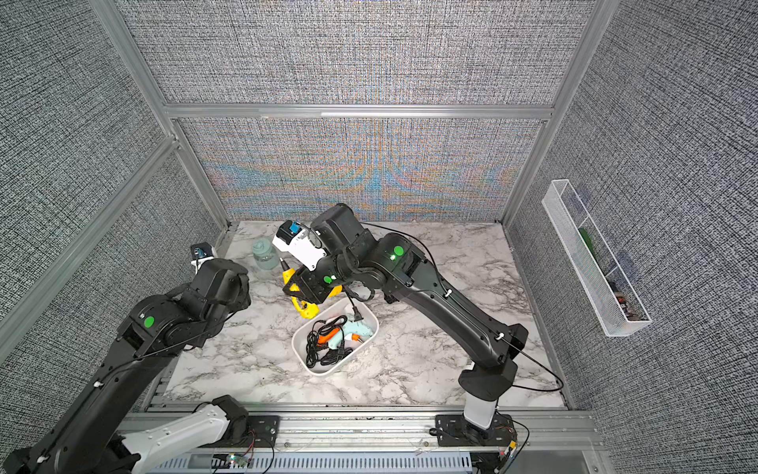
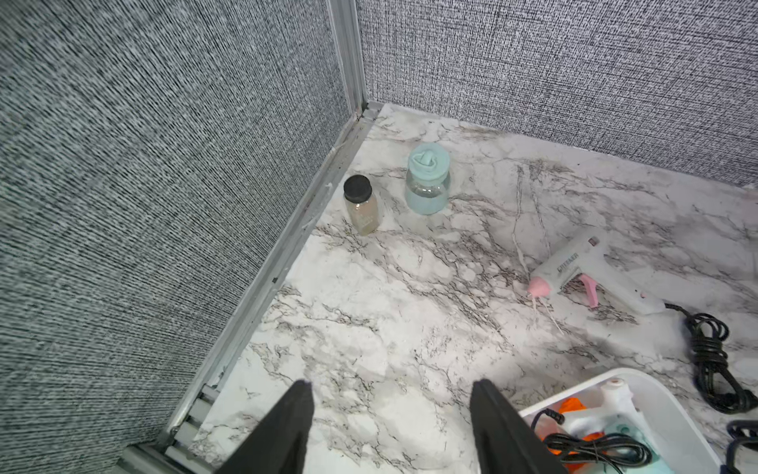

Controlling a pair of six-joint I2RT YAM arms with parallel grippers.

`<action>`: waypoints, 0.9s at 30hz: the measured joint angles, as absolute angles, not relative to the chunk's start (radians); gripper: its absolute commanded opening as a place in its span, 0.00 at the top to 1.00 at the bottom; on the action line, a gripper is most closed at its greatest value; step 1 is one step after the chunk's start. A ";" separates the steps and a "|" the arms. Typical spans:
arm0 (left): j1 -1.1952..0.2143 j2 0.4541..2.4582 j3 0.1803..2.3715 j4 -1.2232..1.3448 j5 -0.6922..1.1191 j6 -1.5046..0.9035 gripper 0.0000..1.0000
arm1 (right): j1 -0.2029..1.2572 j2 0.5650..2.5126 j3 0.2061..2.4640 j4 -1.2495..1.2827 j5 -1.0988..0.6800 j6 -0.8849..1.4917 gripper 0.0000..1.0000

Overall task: Put the hot melt glue gun into the storage box
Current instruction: Place the hot melt adhesive gun in the storage box.

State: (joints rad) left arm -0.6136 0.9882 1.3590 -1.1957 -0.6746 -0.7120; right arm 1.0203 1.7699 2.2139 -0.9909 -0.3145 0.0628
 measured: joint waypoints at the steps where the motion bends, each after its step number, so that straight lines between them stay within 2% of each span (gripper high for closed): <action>1: -0.596 0.971 1.338 -1.173 -0.642 -0.713 0.31 | 1.028 1.760 2.193 -0.986 -0.323 0.050 1.00; 8: -0.411 0.907 1.313 -1.016 -0.364 -0.699 0.28 | 1.117 1.628 1.959 -0.934 -0.326 -0.099 0.99; 13: -0.211 0.953 1.251 -0.855 0.051 -0.721 0.27 | 1.179 1.411 1.676 -0.788 -0.310 -0.268 1.00; 18: -0.147 1.098 1.274 -0.774 0.426 -0.756 0.27 | 1.225 1.312 1.533 -0.678 -0.259 -0.468 1.00; 22: -0.133 1.165 1.375 -0.792 0.545 -0.725 0.27 | 1.242 1.359 1.505 -0.669 -0.229 -0.597 1.00; 27: -0.094 1.159 1.406 -0.857 0.550 -0.688 0.26 | 1.248 1.467 1.480 -0.663 -0.180 -0.696 1.00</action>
State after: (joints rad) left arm -0.0940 1.1587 1.4055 -0.8566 0.5499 -0.6876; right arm 1.2480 1.4666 1.4799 -0.6628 -0.1802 -0.6956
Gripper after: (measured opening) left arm 0.734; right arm 0.416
